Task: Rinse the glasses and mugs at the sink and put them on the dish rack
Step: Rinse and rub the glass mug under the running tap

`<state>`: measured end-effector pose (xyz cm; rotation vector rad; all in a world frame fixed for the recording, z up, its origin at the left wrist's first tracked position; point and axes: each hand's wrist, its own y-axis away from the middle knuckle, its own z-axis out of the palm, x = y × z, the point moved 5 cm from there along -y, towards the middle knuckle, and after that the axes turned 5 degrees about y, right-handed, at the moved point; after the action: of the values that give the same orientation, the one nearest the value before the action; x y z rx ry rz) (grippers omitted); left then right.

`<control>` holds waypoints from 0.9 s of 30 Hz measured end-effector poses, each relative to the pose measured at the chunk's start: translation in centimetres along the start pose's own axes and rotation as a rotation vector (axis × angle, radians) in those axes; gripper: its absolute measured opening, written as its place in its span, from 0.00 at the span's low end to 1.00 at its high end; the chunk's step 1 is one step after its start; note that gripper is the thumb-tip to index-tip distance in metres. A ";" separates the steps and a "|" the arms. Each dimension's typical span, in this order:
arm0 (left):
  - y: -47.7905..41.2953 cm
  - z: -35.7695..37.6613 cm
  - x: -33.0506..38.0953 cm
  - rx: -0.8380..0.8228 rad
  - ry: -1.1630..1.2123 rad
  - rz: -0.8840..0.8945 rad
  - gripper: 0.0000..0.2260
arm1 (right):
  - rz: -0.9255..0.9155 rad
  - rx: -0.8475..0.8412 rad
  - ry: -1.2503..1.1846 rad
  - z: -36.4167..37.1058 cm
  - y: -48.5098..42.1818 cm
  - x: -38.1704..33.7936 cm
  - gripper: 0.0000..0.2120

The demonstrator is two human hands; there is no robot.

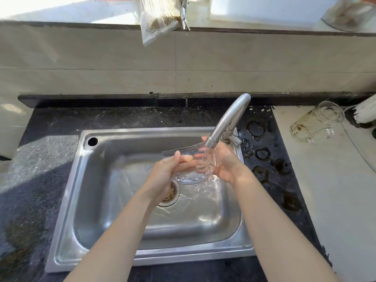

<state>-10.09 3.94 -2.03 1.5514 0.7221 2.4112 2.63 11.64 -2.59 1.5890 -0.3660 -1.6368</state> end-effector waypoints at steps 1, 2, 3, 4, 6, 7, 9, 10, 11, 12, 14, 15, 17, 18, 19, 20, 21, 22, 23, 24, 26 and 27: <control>-0.1 -0.3 0.4 0.021 -0.014 -0.017 0.19 | 0.063 -0.100 0.008 0.2 0.2 0.0 0.19; -0.3 -0.4 0.8 0.038 -0.048 -0.029 0.19 | 0.100 -0.174 0.013 0.3 0.4 0.0 0.24; -0.6 -0.5 1.3 0.057 -0.093 -0.033 0.18 | 0.117 -0.230 0.005 0.3 0.5 -0.2 0.28; -1.1 -0.5 1.9 0.075 -0.133 -0.029 0.18 | 0.123 -0.266 -0.011 0.3 0.6 -0.5 0.30; -2.0 -0.6 2.9 0.125 -0.202 -0.007 0.19 | 0.124 -0.307 -0.007 0.0 1.1 -0.8 0.26; -2.5 -0.7 3.4 0.153 -0.239 0.003 0.19 | 0.124 -0.342 0.012 0.0 1.5 -0.9 0.23; -3.4 -0.8 3.8 0.204 -0.280 0.017 0.20 | 0.121 -0.406 0.043 0.0 2.6 -1.3 0.21; -3.8 -0.8 3.8 0.227 -0.284 0.031 0.20 | 0.114 -0.410 0.055 0.1 3.2 -1.4 0.21; -4.2 -0.6 3.7 0.248 -0.287 0.051 0.18 | 0.098 -0.393 0.076 0.2 3.4 -1.4 0.20; -4.6 -0.3 3.4 0.265 -0.297 0.057 0.17 | 0.066 -0.353 0.116 0.3 3.7 -1.3 0.18; -5.3 0.4 2.4 0.314 -0.322 0.025 0.18 | -0.029 -0.215 0.241 0.5 4.0 -1.0 0.13; -5.6 0.9 2.0 0.348 -0.323 0.001 0.17 | -0.062 -0.145 0.283 0.4 4.1 -0.6 0.14; -6.0 1.7 1.0 0.379 -0.334 -0.047 0.18 | -0.098 -0.069 0.311 0.1 4.4 0.2 0.18; -6.1 2.1 0.6 0.367 -0.342 -0.065 0.19 | -0.121 -0.052 0.345 -0.2 4.5 0.6 0.20; -6.1 2.6 0.3 0.341 -0.341 -0.081 0.23 | -0.151 -0.031 0.419 -0.5 4.8 0.7 0.23; -6.1 3.0 0.1 0.313 -0.322 -0.088 0.28 | -0.178 -0.008 0.531 -0.7 5.2 0.6 0.27; -6.0 3.4 0.0 0.305 -0.300 -0.087 0.34 | -0.193 0.020 0.648 -1.0 5.5 0.7 0.32; -6.0 3.6 -0.2 0.324 -0.276 -0.094 0.38 | -0.200 0.050 0.750 -1.1 5.8 0.8 0.36; -6.0 3.7 -0.4 0.351 -0.233 -0.104 0.39 | -0.209 0.071 0.838 -1.1 6.0 1.0 0.39; -5.8 3.9 -0.5 0.370 -0.142 -0.112 0.36 | -0.232 0.084 0.925 -1.0 6.3 1.1 0.41; -5.5 4.3 -0.7 0.392 0.090 -0.150 0.21 | -0.297 0.110 1.080 -1.0 6.5 1.3 0.44; -5.5 4.4 -0.9 0.390 0.167 -0.179 0.15 | -0.318 0.128 1.113 -1.2 6.7 1.3 0.44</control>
<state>-6.33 9.63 -3.93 1.3406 1.3707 2.3851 6.14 6.90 0.94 2.4490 0.3928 -0.7048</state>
